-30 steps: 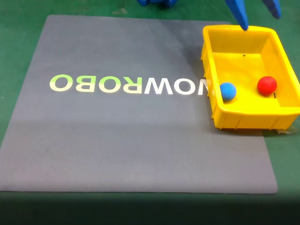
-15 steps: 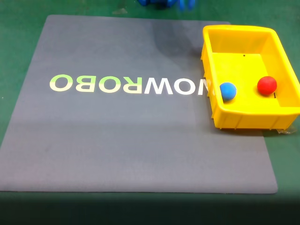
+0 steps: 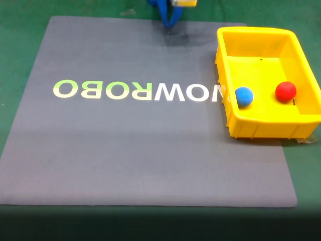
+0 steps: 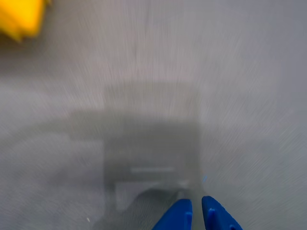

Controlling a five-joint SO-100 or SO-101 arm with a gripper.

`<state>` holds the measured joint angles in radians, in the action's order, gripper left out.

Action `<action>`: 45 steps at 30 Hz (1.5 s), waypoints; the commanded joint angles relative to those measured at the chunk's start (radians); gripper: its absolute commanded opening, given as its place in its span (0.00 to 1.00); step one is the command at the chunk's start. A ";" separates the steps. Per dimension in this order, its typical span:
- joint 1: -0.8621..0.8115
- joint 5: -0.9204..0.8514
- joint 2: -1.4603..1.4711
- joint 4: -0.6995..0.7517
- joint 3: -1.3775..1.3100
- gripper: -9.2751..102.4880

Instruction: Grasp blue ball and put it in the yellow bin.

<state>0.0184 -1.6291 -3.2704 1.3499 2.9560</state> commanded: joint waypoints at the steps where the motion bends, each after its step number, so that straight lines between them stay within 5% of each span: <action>1: -0.020 0.025 -0.055 0.034 0.041 0.08; 45: -0.057 -0.040 -0.057 0.035 0.144 0.08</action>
<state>-0.0230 -1.6705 -3.3149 1.3714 3.0695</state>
